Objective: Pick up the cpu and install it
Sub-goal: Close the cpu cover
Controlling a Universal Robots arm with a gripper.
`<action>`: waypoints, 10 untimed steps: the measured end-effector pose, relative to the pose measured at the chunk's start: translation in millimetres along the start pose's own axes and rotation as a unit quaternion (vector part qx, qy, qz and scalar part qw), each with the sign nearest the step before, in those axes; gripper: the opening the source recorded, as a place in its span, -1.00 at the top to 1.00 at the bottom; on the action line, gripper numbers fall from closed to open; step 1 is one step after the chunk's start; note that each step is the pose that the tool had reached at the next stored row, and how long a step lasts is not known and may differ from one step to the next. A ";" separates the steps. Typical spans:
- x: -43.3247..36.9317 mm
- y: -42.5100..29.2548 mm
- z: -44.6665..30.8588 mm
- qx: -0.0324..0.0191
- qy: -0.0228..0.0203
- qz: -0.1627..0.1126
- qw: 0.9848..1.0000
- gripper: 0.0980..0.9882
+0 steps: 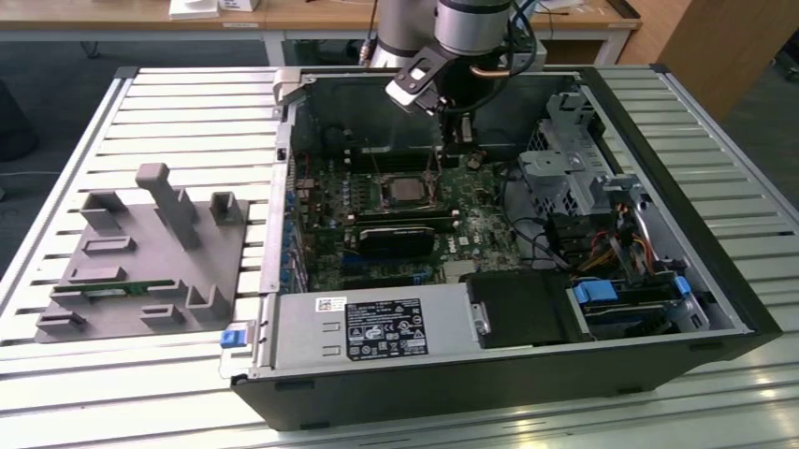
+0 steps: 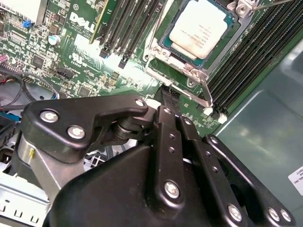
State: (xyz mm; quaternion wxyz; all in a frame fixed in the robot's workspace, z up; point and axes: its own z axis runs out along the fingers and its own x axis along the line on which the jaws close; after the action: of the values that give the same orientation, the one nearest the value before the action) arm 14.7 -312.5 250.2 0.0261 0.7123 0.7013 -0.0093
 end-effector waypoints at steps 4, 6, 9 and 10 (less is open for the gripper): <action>0.0 -1.9 0.4 0.000 0.000 0.000 1.000 0.98; 0.0 -2.9 0.7 0.000 0.000 0.000 1.000 0.98; 0.0 -4.9 1.3 0.000 0.000 0.000 1.000 0.98; 0.0 -5.5 1.5 0.000 0.000 0.000 1.000 0.98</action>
State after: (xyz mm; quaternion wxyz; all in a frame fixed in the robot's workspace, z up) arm 9.3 -312.5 248.6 0.0261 0.7123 0.7013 -0.0092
